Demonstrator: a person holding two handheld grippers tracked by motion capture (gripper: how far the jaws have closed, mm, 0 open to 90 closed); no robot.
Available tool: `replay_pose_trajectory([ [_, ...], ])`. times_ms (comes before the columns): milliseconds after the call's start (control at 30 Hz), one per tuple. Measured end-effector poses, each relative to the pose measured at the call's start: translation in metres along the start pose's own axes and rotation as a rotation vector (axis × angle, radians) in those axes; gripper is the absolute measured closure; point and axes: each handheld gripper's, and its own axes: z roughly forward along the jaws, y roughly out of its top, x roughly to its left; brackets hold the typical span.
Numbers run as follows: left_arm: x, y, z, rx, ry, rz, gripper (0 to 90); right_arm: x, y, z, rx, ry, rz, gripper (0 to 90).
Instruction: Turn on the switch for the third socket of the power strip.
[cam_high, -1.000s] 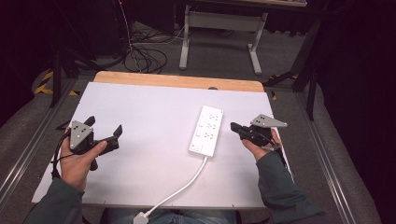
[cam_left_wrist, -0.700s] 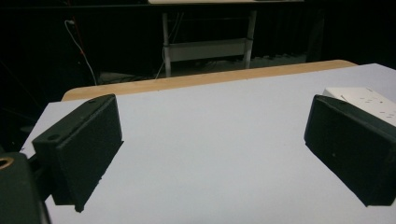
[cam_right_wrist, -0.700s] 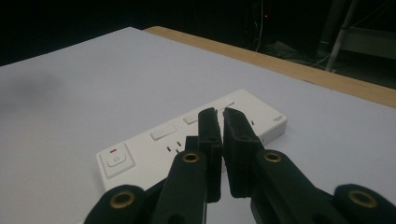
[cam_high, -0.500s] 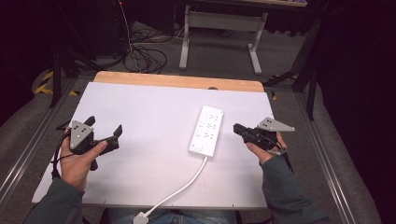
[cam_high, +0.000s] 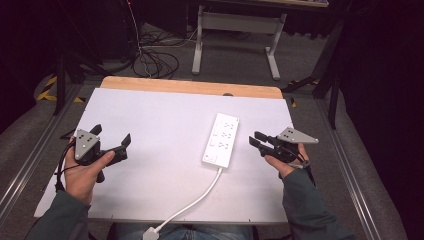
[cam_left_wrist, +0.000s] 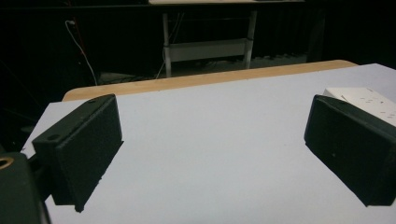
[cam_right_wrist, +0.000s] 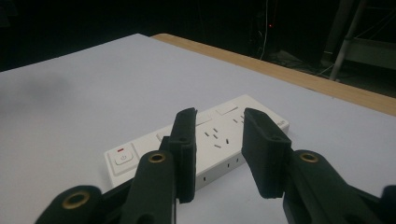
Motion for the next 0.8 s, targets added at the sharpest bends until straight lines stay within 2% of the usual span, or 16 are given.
replay_pose_trajectory([
  [400, 0.0, 0.0001, -0.0001, -0.001, 0.001, 0.001, 4.7, 0.0024, -0.0023, 0.0012, -0.006, 0.029, -0.028, 54.4],
  [800, 0.0, 0.0001, 0.0, 0.001, 0.0, 0.004, 4.7, 0.0036, -0.0032, 0.0014, -0.014, 0.051, -0.031, 43.6],
])
